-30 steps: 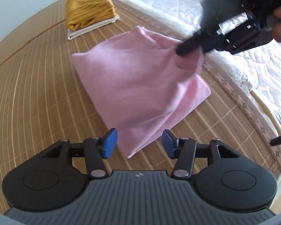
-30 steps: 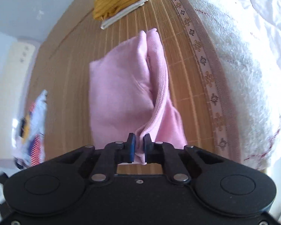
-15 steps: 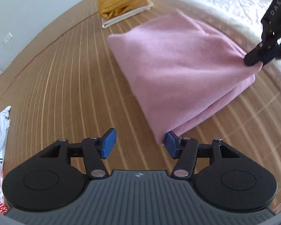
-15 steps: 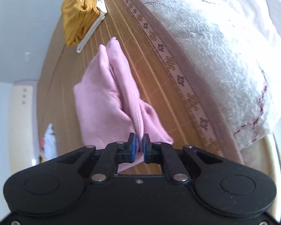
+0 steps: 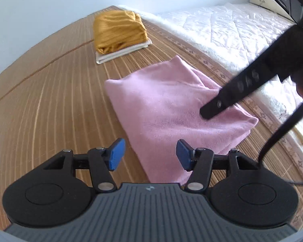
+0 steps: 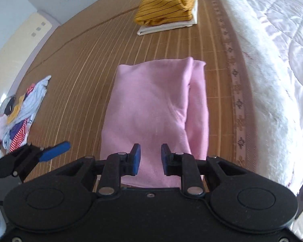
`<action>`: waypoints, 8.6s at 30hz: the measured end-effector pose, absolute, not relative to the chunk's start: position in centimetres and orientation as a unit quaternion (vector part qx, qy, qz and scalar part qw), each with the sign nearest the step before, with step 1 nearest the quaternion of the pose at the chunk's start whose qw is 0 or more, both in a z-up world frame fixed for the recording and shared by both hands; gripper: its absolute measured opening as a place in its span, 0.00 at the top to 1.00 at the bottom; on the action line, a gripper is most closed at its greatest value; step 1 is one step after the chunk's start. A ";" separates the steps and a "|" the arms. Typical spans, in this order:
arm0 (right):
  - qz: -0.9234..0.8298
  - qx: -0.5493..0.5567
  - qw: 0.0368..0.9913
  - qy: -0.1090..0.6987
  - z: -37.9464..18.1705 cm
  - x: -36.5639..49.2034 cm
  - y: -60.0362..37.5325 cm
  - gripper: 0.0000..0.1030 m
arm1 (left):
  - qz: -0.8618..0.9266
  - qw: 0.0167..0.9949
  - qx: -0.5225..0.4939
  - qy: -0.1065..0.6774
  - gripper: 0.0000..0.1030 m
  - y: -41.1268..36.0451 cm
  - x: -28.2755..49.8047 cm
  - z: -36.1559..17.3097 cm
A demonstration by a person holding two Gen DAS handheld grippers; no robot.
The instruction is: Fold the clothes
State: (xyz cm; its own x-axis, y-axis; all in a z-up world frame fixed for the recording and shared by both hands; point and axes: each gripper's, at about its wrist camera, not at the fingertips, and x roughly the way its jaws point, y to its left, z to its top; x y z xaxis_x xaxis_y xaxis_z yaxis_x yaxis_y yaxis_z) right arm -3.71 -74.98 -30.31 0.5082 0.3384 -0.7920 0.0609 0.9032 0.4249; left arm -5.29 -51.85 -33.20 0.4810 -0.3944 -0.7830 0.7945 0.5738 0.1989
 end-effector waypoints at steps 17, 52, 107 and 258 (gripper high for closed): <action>0.131 0.007 0.844 0.520 -30.9 -7.8 -70.5 0.76 | -0.420 0.784 0.289 0.354 0.39 -50.4 -4.8 -34.3; 0.020 0.358 0.785 0.506 -32.3 2.6 -84.3 0.20 | -0.394 0.679 -0.008 0.620 0.38 -51.2 11.8 -36.7; 0.104 0.305 0.861 0.392 -28.3 30.9 -92.6 0.76 | -0.469 0.685 -0.003 0.557 0.53 -70.4 45.4 -30.4; 0.021 -0.059 0.932 0.356 -31.1 16.2 -76.6 0.70 | -0.369 0.826 0.176 0.389 0.32 -65.6 31.6 -37.0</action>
State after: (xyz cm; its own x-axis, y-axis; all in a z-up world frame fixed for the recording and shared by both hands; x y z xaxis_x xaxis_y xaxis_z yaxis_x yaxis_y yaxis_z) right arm 16.22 -76.65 -31.08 0.7460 -0.0026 -0.6659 -0.0819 0.9920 -0.0957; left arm 31.64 -65.57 -36.99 0.4250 -0.4718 -0.7725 0.7456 0.6664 0.0032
